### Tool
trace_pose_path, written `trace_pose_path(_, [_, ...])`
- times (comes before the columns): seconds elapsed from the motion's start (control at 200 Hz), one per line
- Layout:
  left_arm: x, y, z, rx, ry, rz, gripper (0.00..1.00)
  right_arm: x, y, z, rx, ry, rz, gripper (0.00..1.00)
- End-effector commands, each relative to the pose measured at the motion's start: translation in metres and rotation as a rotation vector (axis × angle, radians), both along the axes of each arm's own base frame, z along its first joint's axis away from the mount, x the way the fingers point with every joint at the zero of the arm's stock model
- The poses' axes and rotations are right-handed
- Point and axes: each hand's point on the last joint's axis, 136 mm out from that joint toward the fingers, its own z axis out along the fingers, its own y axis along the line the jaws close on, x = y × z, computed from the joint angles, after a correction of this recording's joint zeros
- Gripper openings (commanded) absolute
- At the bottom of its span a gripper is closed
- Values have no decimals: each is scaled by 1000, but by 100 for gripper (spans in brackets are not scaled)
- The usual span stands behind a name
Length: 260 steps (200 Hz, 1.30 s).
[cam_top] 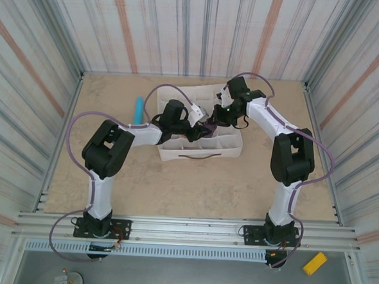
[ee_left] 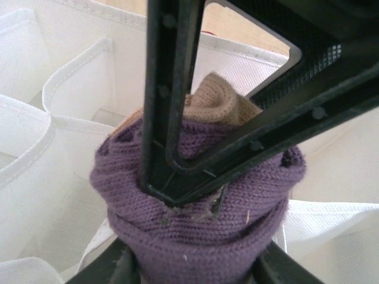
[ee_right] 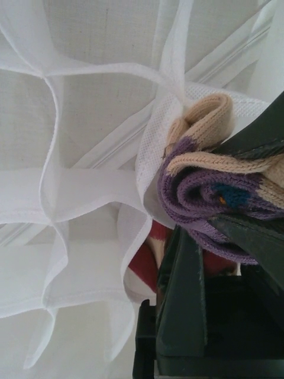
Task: Roll the socks
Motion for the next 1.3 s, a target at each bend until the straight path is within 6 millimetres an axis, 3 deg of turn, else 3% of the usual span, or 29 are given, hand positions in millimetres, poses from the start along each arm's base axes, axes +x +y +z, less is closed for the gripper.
trace_pose_path(0.0, [9, 2, 44, -55, -105, 21, 47, -18, -19, -26, -107, 75, -5, 12])
trace_pose_path(0.195, [12, 8, 48, -60, -120, 52, 68, -18, -24, -32, -144, 69, -7, 11])
trace_pose_path(0.245, [13, 9, 50, -69, -122, 55, 79, -19, -25, -33, -151, 70, -8, 11])
trace_pose_path(0.576, [20, 29, 77, -133, -127, 141, 87, -21, -20, -30, -207, 35, -1, 13])
trace_pose_path(0.782, [25, 46, 99, -163, -78, 229, 88, -27, -3, -35, -236, 16, -16, 18])
trace_pose_path(0.932, [19, 57, 111, -147, -16, 280, 88, -27, 0, -37, -266, -4, -50, 26])
trace_pose_path(0.992, [16, 62, 112, -126, 31, 306, 87, -26, 0, -34, -263, -14, -60, 37])
trace_pose_path(1.087, [5, 71, 111, -118, 94, 343, 87, -24, 1, -21, -242, -42, -64, 48])
trace_pose_path(1.167, [-3, 79, 112, -124, 128, 378, 87, -24, 5, -7, -216, -65, -52, 63])
trace_pose_path(1.298, [-18, 94, 120, -139, 191, 415, 87, -27, 6, 17, -203, -106, -39, 75])
